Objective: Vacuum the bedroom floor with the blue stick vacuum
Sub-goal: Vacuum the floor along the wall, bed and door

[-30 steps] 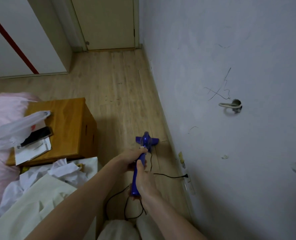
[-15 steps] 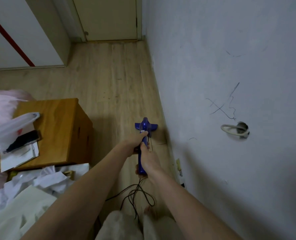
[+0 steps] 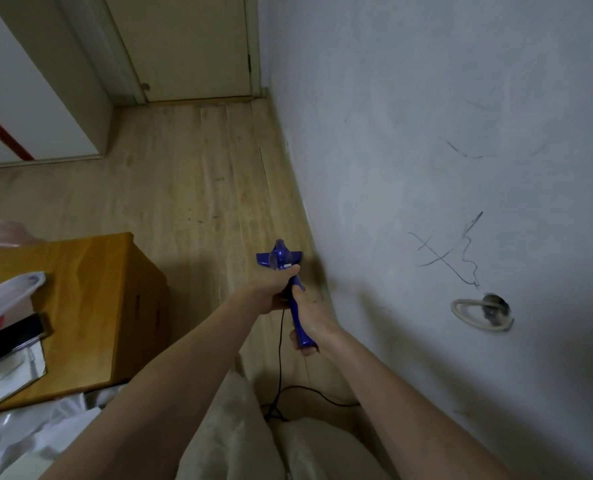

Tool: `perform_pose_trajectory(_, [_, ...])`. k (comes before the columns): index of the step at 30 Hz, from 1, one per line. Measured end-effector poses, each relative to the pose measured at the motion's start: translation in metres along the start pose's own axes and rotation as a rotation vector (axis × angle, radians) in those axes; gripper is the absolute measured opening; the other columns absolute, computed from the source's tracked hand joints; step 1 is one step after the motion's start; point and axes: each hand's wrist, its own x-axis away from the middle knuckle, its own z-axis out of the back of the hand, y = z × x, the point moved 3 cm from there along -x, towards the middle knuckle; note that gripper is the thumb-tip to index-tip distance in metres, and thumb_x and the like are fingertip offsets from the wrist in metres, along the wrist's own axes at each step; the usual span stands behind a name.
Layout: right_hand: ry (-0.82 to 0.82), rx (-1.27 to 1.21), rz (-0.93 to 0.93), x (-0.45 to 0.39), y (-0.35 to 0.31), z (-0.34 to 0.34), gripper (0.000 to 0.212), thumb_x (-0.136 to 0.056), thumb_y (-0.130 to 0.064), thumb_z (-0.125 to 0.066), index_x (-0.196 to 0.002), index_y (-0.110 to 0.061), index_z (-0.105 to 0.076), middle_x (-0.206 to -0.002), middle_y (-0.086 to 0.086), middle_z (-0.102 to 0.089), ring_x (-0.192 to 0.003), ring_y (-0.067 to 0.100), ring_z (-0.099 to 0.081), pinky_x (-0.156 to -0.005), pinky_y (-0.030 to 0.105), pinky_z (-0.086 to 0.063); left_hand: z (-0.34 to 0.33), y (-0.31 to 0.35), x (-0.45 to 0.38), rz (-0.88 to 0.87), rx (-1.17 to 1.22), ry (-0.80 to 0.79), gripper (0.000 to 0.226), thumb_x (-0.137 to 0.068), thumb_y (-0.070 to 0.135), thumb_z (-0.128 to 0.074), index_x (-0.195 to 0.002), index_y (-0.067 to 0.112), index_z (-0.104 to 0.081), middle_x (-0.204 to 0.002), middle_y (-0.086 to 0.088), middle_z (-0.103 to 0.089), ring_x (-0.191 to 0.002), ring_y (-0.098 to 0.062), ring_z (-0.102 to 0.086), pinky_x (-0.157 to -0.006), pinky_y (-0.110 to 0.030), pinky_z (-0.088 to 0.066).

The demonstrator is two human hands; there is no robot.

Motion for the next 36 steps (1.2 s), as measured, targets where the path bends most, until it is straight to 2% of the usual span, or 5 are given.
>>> perform_pose_trajectory(5, [0.05, -0.026, 0.07, -0.03, -0.051, -0.005, 0.056, -0.099, -0.059, -0.029, -0.104, -0.008, -0.051, -0.066, 0.008, -0.056, -0.048, 0.017, -0.053, -0.04, 0.025, -0.041, 0.023, 0.05, -0.038, -0.013, -0.035, -0.032, 0.037, -0.096, 0.029, -0.057, -0.122, 0.005, -0.049, -0.115, -0.017, -0.062, -0.097, -0.028, -0.063, -0.068, -0.036, -0.054])
perform_pose_trajectory(11, [0.103, 0.031, 0.018, -0.072, -0.109, -0.044, 0.058, -0.098, -0.062, -0.027, -0.1, -0.009, -0.05, -0.068, 0.008, -0.058, -0.047, 0.015, -0.053, -0.039, 0.021, -0.039, 0.072, 0.1, -0.08, 0.0, -0.039, -0.097, 0.02, -0.099, 0.025, -0.05, -0.106, 0.006, -0.053, -0.083, -0.012, -0.059, -0.08, -0.025, -0.06, -0.078, -0.04, -0.053])
perform_pose_trajectory(16, [0.149, -0.031, -0.045, -0.097, -0.154, -0.069, 0.059, -0.098, -0.062, -0.028, -0.097, -0.008, -0.051, -0.065, 0.008, -0.057, -0.045, 0.015, -0.053, -0.038, 0.021, -0.04, 0.105, 0.142, -0.106, 0.047, -0.063, -0.104, 0.028, -0.098, 0.024, -0.053, -0.117, 0.004, -0.052, -0.083, -0.011, -0.061, -0.075, -0.023, -0.062, -0.058, -0.035, -0.05])
perform_pose_trajectory(23, [0.184, -0.132, -0.054, -0.118, -0.188, -0.072, 0.062, -0.097, -0.062, -0.03, -0.111, -0.006, -0.052, -0.067, 0.007, -0.059, -0.051, 0.017, -0.056, -0.045, 0.026, -0.044, 0.115, 0.181, -0.131, 0.042, -0.113, -0.179, 0.039, -0.095, 0.025, -0.059, -0.126, 0.004, -0.048, -0.098, -0.013, -0.06, -0.08, -0.024, -0.063, -0.062, -0.037, -0.055])
perform_pose_trajectory(36, [0.098, -0.192, -0.018, -0.125, -0.253, -0.036, 0.058, -0.099, -0.059, -0.03, -0.11, -0.007, -0.05, -0.056, 0.005, -0.05, -0.035, 0.013, -0.045, -0.034, 0.019, -0.032, 0.101, 0.24, -0.146, 0.039, -0.073, -0.192, 0.018, -0.095, 0.025, -0.058, -0.093, 0.008, -0.053, -0.084, -0.007, -0.06, -0.074, -0.018, -0.061, -0.06, -0.031, -0.056])
